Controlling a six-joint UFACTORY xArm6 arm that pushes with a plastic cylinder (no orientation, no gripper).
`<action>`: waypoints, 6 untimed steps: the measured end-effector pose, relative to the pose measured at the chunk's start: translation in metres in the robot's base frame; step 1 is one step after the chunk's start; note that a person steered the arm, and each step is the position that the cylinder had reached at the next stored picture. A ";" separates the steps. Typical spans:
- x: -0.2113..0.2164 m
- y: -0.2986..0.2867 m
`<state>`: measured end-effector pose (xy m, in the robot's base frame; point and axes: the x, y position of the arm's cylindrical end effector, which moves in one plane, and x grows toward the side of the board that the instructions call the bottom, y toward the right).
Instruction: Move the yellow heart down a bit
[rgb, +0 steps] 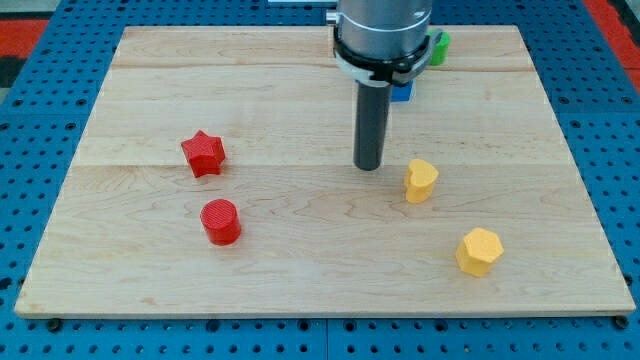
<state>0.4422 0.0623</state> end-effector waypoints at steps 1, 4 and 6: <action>0.024 0.084; 0.016 0.085; 0.026 0.035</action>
